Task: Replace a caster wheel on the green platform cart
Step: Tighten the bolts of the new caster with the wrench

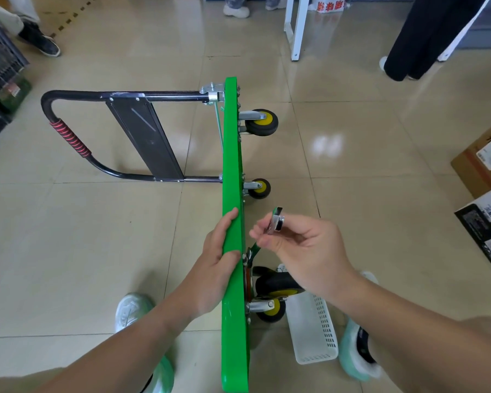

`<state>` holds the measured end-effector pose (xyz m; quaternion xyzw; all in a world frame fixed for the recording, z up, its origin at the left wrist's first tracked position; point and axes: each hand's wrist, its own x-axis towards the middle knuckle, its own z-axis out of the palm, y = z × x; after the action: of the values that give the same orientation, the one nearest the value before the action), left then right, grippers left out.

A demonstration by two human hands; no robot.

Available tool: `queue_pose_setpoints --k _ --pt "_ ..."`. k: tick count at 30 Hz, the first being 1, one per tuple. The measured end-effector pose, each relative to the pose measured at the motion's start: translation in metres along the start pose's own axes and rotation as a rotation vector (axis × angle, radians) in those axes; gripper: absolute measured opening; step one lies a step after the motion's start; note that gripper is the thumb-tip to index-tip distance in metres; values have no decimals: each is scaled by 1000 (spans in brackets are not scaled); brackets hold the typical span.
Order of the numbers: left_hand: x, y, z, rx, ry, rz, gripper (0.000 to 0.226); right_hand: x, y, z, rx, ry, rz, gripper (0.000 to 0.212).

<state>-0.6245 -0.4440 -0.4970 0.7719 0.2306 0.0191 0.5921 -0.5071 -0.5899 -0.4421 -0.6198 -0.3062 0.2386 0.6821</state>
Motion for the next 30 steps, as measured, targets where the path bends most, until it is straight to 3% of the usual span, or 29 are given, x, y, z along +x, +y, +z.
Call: queue_pose_setpoints --k 6,26,30 --pt "1 0 1 12 -6 -11 74 2 7 3 -78 24 -149 25" --pt "0 1 1 20 8 -5 75 28 5 5 53 -86 127 38" --pt "1 -1 1 4 11 -6 76 39 7 8 53 -83 161 32"
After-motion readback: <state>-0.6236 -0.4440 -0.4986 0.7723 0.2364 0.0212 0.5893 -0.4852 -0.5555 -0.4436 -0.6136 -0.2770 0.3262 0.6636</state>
